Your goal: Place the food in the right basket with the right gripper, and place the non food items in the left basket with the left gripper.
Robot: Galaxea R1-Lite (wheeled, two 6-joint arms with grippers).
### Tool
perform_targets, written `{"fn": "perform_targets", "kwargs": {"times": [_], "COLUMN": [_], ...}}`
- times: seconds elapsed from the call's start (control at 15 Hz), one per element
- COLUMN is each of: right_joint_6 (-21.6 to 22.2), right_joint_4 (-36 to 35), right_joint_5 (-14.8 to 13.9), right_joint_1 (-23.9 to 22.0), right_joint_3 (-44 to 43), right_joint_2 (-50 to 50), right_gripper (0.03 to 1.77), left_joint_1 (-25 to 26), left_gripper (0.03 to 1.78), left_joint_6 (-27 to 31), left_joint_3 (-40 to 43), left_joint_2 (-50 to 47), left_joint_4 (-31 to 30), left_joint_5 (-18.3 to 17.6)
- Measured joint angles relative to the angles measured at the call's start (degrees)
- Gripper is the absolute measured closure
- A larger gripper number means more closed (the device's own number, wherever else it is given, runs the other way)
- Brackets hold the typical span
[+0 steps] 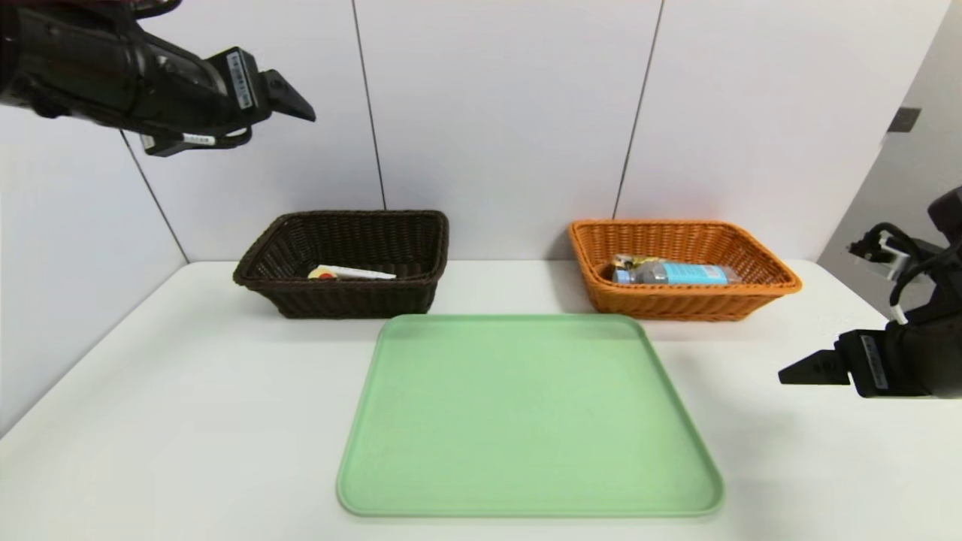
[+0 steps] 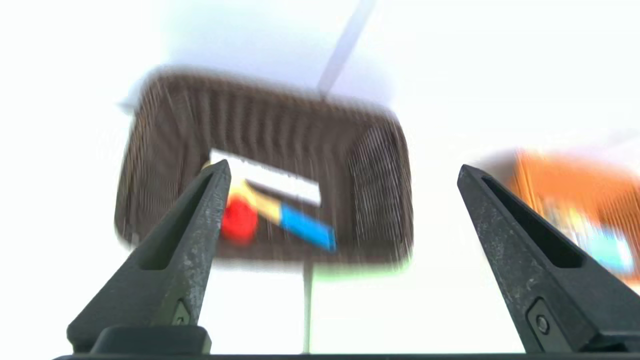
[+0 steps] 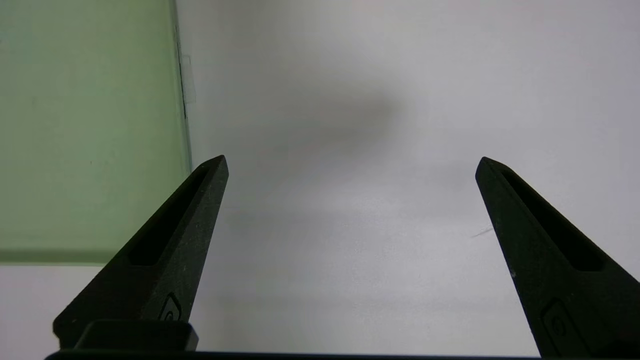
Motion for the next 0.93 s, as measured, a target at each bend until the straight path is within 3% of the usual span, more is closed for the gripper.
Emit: {"fn": "perform_targets", "kwargs": {"times": [0.27,0.47,0.73,0.93], "right_joint_6": [-0.3,-0.2,0.1,0.2], "right_joint_4": [-6.0,-11.3,-19.2,-24.6], "right_joint_5": [0.0,-0.8,-5.5,-9.0], "right_joint_1": [0.0,0.0,-0.4,-0.8], "right_joint_3": [2.3,7.4,19.4,26.9], "right_joint_2": [-4.7,-11.2,-23.0,-32.7], "right_gripper": [0.09,0.09,0.09,0.09], "left_joint_1": [-5.0,-5.5,5.0,9.8], "left_gripper": [0.16,0.14,0.14,0.13], "left_joint_6": [12.8,22.1,21.5,19.1], "left_joint_3": [22.4,36.8,49.3,58.8], "left_joint_2": [-17.2,-29.7,-44.4,-54.9], "left_joint_4": [0.1,-2.9,-3.7,-3.1], "left_joint_5": [-1.9,2.2,5.2,6.0]}}
